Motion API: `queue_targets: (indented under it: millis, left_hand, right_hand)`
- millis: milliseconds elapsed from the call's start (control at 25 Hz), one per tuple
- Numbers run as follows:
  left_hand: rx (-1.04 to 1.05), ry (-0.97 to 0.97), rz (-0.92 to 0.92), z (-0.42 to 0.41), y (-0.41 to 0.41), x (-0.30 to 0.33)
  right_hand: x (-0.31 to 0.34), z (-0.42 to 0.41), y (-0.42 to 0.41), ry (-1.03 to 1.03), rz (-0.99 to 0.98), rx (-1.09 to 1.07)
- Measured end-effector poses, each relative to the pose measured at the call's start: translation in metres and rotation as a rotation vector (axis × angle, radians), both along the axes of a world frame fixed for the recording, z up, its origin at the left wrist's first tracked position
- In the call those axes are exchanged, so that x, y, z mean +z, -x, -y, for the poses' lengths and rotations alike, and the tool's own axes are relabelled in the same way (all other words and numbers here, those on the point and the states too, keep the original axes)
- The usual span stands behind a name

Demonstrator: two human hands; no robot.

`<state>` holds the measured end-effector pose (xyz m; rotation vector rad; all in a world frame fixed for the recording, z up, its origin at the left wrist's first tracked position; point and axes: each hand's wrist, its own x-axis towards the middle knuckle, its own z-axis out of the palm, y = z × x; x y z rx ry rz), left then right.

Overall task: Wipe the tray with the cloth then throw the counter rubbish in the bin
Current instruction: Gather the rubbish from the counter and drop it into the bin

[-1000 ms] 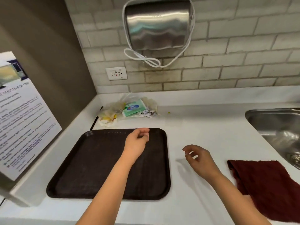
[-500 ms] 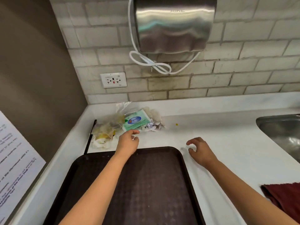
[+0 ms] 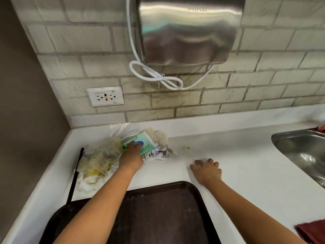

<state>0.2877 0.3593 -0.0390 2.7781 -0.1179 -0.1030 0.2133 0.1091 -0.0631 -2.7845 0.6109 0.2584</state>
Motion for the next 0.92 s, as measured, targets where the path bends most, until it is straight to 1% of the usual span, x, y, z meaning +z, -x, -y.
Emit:
queue_targets:
  millis: [120,160,240,320,400,560,600,680,760,840,920]
  left_hand:
    - [-0.002,-0.051,-0.028,0.000,-0.004,-0.006]
    - [0.005,-0.050,-0.039,-0.001,-0.005,-0.008]
    - [0.039,-0.012,-0.045,-0.001,-0.004,-0.010]
    - [0.084,0.021,-0.020,-0.001,-0.002,-0.004]
    - [0.140,0.073,0.034,-0.002,-0.003,0.004]
    - [0.193,0.296,0.154,-0.001,-0.001,0.021]
    - [0.201,0.361,0.193,0.001,0.001,0.026]
    - [0.200,0.436,0.277,0.007,0.012,0.039]
    - [0.159,0.401,0.361,0.014,0.028,0.049]
    - [0.088,0.376,0.454,0.025,0.050,0.055]
    - [0.033,0.444,0.516,0.044,0.073,0.061]
  right_hand:
    - [-0.001,-0.005,-0.004,0.010,0.003,-0.101]
    - [0.000,-0.005,-0.005,-0.039,0.000,-0.152]
    - [0.002,-0.002,-0.007,-0.200,0.043,-0.267]
    - [0.002,0.005,-0.004,-0.382,0.164,-0.335]
    - [0.003,0.012,0.003,-0.470,0.263,-0.348]
    - [0.002,0.026,0.014,-0.475,0.314,-0.365]
    - [0.001,0.031,0.015,-0.528,0.315,-0.403]
    - [0.006,0.038,0.023,-0.776,0.331,-0.515]
    - [0.012,0.045,0.037,-0.986,0.350,-0.577]
    - [0.021,0.049,0.056,-1.066,0.405,-0.554]
    - [0.031,0.053,0.077,-1.104,0.481,-0.521]
